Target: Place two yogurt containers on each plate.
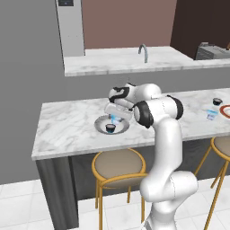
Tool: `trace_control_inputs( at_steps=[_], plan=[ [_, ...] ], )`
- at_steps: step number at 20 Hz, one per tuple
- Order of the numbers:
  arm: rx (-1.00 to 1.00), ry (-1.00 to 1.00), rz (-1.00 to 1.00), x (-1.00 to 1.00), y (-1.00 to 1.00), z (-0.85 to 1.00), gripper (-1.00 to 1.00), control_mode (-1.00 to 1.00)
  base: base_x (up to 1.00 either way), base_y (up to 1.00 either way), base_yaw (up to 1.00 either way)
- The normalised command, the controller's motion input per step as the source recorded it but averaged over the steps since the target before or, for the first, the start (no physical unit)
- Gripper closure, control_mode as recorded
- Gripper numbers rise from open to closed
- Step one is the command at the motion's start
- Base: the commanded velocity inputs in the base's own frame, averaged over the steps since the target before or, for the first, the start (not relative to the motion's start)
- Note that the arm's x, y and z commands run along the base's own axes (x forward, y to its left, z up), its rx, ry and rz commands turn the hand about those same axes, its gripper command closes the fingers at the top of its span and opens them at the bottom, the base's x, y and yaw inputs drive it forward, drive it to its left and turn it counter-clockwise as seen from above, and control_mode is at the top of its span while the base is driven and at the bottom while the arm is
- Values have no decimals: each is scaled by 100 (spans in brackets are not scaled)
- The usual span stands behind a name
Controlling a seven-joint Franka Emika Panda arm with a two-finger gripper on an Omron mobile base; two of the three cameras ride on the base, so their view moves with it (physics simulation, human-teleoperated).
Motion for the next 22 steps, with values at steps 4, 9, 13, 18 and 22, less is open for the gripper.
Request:
trace_control_inputs(
  at_steps=[4,9,13,18,22],
  plan=[
    [0,-4,1,21,0,-29,-100,-100,0,0,0],
    [0,-6,1,24,0,-15,-100,-100,0,0,0],
    [0,-8,0,6,0,10,-100,-100,0,0,0],
    [-3,-14,0,-25,0,36,-100,-100,0,0,0],
    [-5,-18,1,-44,0,34,-100,-100,0,0,0]
  ],
)
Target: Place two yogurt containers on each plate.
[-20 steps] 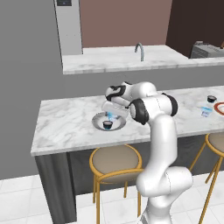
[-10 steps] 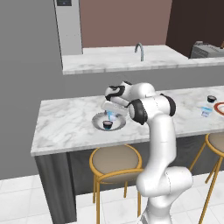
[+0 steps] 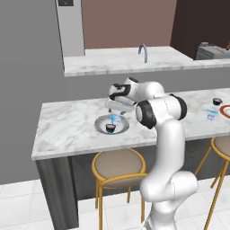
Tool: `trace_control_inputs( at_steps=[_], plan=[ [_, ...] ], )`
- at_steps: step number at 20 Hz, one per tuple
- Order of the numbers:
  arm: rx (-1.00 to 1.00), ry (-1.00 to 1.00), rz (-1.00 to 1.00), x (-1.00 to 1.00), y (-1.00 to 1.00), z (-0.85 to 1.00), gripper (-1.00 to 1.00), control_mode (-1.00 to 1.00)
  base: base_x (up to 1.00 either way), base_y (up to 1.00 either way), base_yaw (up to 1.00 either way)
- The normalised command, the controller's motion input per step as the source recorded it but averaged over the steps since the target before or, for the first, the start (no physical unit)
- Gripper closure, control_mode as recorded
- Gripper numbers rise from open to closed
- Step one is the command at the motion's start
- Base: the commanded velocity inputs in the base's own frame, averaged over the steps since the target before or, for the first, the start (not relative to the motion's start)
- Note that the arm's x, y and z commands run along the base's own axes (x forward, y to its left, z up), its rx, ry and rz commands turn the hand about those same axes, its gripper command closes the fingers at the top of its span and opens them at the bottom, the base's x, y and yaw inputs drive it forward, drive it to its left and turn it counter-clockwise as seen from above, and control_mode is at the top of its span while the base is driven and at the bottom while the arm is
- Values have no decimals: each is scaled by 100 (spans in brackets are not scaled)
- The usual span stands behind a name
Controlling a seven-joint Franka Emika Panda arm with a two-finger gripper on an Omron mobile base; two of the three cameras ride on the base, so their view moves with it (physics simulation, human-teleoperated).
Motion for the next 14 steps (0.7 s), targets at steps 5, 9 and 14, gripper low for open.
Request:
trace_control_inputs(
  at_steps=[5,9,14],
  plan=[
    [-4,-17,1,-80,-11,49,-100,-100,0,0,0],
    [0,-21,3,-100,-29,64,-100,-100,0,0,0],
    [-4,-20,0,-100,-23,93,-100,-100,0,0,0]
  ],
)
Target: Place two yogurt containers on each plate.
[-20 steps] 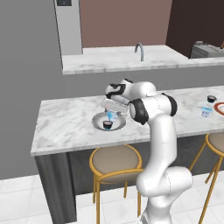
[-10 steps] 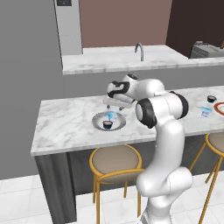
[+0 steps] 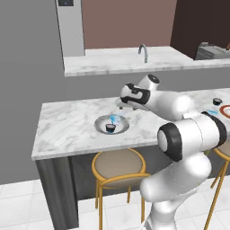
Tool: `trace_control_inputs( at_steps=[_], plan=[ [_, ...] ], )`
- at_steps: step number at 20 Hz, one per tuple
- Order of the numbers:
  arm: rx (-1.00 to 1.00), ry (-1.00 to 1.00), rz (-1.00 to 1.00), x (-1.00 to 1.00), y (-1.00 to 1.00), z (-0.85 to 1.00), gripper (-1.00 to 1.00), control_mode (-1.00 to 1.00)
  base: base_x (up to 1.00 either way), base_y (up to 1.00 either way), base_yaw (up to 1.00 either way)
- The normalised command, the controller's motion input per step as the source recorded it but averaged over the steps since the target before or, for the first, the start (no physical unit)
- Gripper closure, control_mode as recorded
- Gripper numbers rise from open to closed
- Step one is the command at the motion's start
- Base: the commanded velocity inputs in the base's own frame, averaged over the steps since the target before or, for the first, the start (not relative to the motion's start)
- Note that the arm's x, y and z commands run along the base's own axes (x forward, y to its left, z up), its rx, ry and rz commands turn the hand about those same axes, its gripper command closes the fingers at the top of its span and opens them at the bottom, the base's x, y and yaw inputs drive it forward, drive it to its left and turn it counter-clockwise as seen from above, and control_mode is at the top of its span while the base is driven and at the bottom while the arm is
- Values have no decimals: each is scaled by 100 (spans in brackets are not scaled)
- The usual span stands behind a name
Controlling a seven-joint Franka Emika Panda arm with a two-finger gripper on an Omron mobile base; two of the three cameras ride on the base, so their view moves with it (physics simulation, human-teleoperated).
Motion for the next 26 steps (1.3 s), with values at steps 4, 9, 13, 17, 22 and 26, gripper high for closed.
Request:
trace_control_inputs(
  at_steps=[4,9,13,17,22,26],
  plan=[
    [-8,-9,0,-100,-29,100,-100,-100,0,0,0],
    [-14,2,0,-100,-20,90,-100,-100,0,0,0],
    [-16,10,0,-77,-5,36,-100,-100,0,0,0],
    [-3,3,0,-21,-3,0,-100,100,-73,-21,0],
    [0,0,0,0,0,0,-100,100,-99,-76,-3],
    [0,0,0,0,0,0,-100,100,-86,-100,-15]
  ],
)
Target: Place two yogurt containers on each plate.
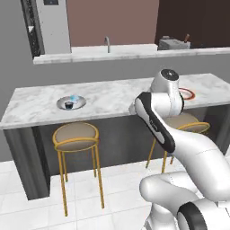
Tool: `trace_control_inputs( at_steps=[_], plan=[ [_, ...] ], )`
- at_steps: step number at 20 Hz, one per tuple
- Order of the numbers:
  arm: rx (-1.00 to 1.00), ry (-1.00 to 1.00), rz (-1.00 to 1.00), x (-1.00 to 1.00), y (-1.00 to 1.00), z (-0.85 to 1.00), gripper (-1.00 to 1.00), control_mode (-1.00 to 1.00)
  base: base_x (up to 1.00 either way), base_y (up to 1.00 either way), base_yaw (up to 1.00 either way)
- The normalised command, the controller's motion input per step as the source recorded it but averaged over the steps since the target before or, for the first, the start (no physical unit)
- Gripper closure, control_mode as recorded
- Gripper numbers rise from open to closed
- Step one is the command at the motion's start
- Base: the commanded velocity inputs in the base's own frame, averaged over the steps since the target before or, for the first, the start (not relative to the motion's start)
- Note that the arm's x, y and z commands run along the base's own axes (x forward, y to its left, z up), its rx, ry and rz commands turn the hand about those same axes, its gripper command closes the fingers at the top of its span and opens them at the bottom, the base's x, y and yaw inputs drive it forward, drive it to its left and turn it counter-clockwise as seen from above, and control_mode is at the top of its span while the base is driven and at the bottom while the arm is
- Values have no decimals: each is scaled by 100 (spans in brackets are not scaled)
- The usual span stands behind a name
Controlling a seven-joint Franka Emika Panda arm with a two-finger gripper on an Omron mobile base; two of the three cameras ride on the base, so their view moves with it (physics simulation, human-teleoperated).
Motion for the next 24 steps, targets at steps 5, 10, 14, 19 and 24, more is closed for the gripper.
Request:
trace_control_inputs(
  at_steps=[5,10,14,19,24],
  plan=[
    [0,0,0,0,0,0,-100,100,-34,-100,-18],
    [0,0,0,0,0,0,-100,100,21,-100,-12],
    [0,0,0,0,0,0,-100,100,67,-92,-4],
    [0,0,0,0,0,0,-100,100,99,-23,0],
    [0,0,0,0,0,0,-100,100,100,29,0]
  ],
)
